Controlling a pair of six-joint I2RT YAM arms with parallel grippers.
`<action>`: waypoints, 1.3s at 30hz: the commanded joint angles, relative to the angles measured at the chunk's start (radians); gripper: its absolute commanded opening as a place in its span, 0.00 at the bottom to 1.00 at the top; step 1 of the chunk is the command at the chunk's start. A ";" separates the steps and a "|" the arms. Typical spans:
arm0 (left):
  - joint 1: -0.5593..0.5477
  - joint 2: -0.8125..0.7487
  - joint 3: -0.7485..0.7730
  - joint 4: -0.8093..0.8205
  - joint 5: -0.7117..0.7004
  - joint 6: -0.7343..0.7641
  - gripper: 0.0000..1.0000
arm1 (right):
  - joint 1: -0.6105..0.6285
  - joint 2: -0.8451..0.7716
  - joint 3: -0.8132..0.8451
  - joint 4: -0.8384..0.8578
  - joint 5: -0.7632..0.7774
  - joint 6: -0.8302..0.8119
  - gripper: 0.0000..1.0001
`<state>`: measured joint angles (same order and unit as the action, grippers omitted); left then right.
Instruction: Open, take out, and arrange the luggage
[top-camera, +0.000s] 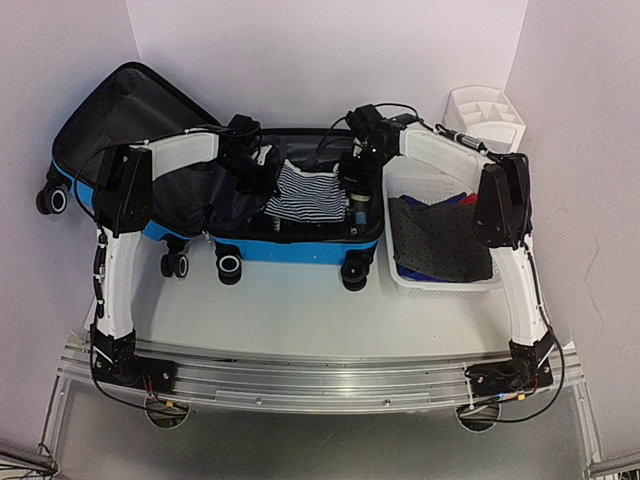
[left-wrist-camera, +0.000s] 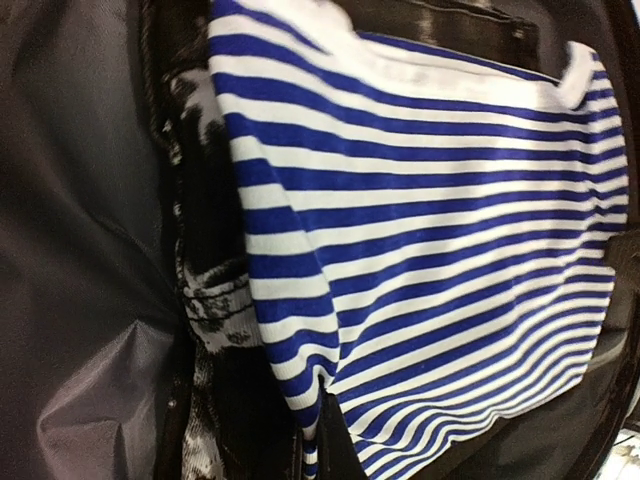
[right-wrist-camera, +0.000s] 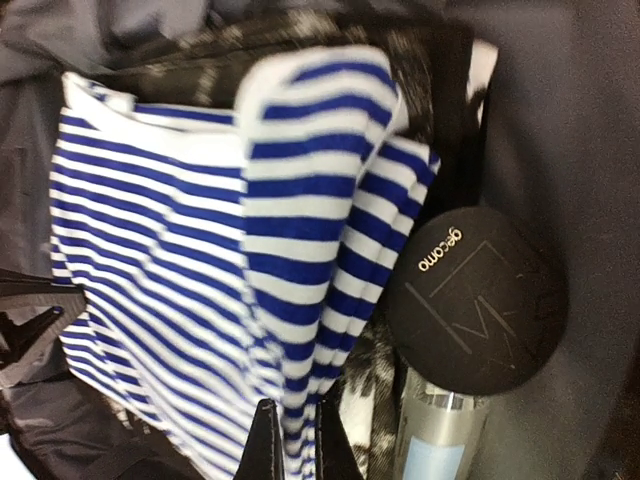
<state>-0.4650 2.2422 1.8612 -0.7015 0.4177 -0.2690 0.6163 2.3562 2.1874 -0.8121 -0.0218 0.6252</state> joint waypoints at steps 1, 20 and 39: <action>-0.007 -0.121 0.070 -0.004 -0.034 0.079 0.00 | 0.000 -0.105 0.065 0.030 0.022 -0.031 0.00; -0.006 -0.109 0.042 -0.018 -0.008 0.059 0.00 | -0.018 -0.031 -0.052 0.030 -0.037 0.111 0.34; -0.006 -0.113 0.006 -0.011 -0.003 0.050 0.00 | -0.030 0.085 0.072 0.035 -0.078 0.060 0.24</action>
<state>-0.4740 2.1738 1.8675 -0.7325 0.4080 -0.2100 0.5906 2.4355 2.2063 -0.7955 -0.1087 0.7208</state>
